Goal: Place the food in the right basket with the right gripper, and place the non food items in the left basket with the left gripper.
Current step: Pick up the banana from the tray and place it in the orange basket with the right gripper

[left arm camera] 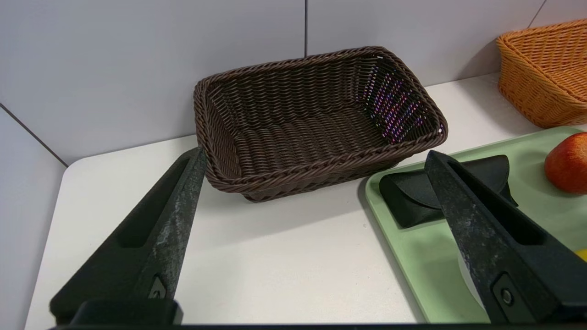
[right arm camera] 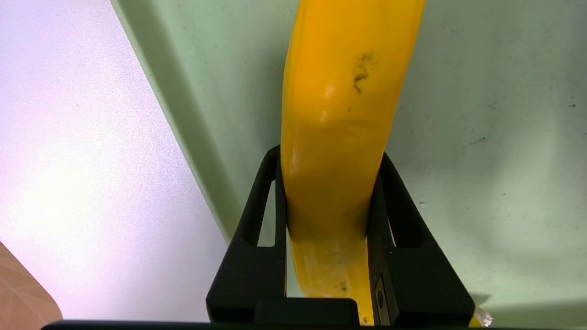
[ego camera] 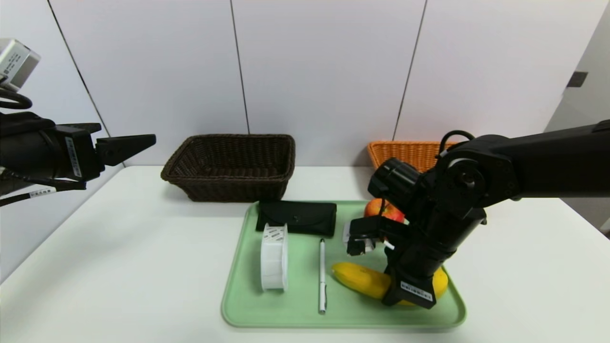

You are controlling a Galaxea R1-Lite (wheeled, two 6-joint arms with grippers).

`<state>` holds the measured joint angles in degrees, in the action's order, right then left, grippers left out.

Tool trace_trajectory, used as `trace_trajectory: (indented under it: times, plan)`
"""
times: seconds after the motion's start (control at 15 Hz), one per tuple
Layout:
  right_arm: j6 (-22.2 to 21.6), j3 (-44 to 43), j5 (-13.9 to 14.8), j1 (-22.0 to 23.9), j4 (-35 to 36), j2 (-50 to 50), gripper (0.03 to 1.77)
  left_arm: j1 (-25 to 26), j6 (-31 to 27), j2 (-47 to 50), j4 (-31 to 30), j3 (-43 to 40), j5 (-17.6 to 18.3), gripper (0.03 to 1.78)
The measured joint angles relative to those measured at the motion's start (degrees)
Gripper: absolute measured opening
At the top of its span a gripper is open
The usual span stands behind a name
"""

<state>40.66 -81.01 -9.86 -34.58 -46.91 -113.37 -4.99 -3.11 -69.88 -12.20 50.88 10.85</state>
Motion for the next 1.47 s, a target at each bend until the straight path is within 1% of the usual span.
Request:
trace_trajectory:
  times: [0.2, 0.4, 0.53, 0.73, 0.8, 0.93, 1.07, 1.13, 1.2, 1.27, 1.33, 1.47]
  plan:
    - [0.0, -2.82, -0.91, 0.35, -0.11, 0.96, 0.48, -0.02, 0.05, -0.21, -0.06, 0.35, 0.04, 1.69]
    - [-0.59, -9.24, -3.17, 0.88, -0.24, 3.89, 0.48, 0.02, 0.41, -0.27, -0.2, 0.51, 0.04, 1.69]
    - [-3.54, -13.67, -4.9, 1.13, -0.38, 6.46, 0.48, 0.06, 0.61, -0.27, -0.2, 0.49, -0.07, 1.69]
    - [-8.68, -19.68, -5.44, 2.76, -0.41, 9.46, 0.48, 0.06, 1.38, -0.44, -0.39, 0.46, -0.29, 1.69]
    - [-10.62, -21.59, -5.35, 4.05, -0.27, 10.01, 0.48, 0.11, 2.07, -0.57, -0.46, 0.46, -0.41, 1.69]
    - [-17.2, -24.48, -5.01, 7.28, 0.8, 10.97, 0.48, 0.06, 3.04, -0.71, -0.48, 0.71, -0.63, 1.69]
    - [-23.99, -25.2, -4.41, 11.57, 4.19, 11.93, 0.48, 0.11, 4.27, -0.77, -0.48, 0.93, -0.79, 1.69]
    - [-26.99, -24.65, -3.52, 13.81, 6.62, 12.28, 0.48, 0.17, 4.58, -0.79, -0.48, 0.99, -0.79, 1.69]
    - [-29.77, -23.19, -1.99, 16.29, 9.59, 12.52, 0.48, 0.3, 4.73, -0.79, -0.46, 1.01, -0.79, 1.69]
    - [-31.37, -21.53, -0.77, 18.63, 12.59, 12.63, 0.48, 0.33, 4.95, -0.79, -0.46, 1.04, -0.79, 1.69]
    - [-31.82, -19.58, -0.33, 20.94, 15.54, 12.63, 0.48, 0.39, 5.0, -0.79, -0.46, 1.15, -0.74, 1.69]
    - [-30.88, -17.14, -0.39, 24.77, 20.04, 11.8, 0.48, 0.41, 5.0, -0.88, -0.44, 1.4, -0.72, 1.69]
